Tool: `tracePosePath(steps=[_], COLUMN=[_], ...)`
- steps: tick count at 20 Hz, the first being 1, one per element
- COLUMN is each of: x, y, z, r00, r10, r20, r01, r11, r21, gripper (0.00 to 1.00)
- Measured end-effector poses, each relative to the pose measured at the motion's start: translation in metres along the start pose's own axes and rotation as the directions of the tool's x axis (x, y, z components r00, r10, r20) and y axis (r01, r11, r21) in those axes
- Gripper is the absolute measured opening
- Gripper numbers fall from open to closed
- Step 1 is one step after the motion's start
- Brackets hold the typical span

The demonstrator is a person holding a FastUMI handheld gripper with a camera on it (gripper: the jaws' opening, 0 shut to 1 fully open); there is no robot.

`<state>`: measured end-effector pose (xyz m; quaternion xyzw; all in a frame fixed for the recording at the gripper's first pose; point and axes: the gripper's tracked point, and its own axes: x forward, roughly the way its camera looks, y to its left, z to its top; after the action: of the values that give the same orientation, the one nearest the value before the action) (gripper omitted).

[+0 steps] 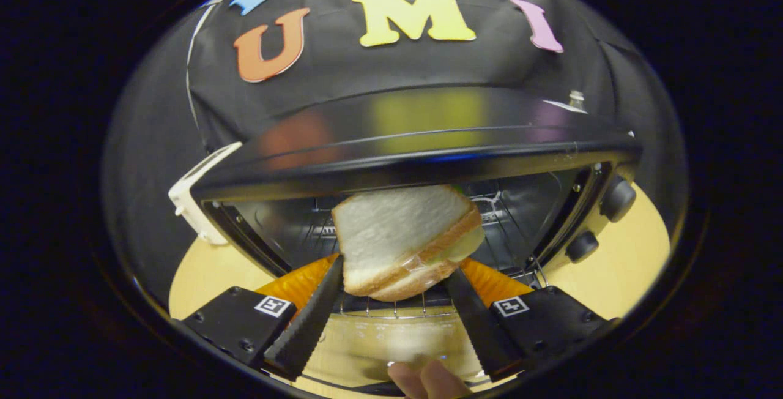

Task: Open the toaster oven, put the food inside, and close the toaster oven door.

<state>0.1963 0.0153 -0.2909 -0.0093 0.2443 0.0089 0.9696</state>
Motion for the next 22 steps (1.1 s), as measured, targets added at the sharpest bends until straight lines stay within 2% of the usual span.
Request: tracePosePath(steps=[3,5,7,10,15,18,22], x=[-0.002,-0.007,-0.016,-0.028,-0.055,-0.073,-0.099], y=[-0.011,-0.006,-0.011,-0.018,-0.017,-0.023,-0.024], z=[-0.01,-0.019,-0.032,-0.034,-0.058,-0.072,-0.09], r00=[0.998,0.998,0.994,0.997,0.993,0.992,0.997], r10=[-0.053,-0.018,-0.03,-0.047,0.028,0.021,0.027], r20=[-0.025,-0.058,-0.103,-0.068,-0.118,-0.122,-0.068], r01=[0.052,0.017,0.027,0.042,-0.019,-0.009,-0.02], r11=[0.998,1.0,0.999,0.997,0.997,0.995,0.994], r21=[-0.021,-0.011,-0.031,-0.067,0.081,0.101,0.105], gripper=[1.0,1.0,1.0,1.0,1.0,1.0,1.0])
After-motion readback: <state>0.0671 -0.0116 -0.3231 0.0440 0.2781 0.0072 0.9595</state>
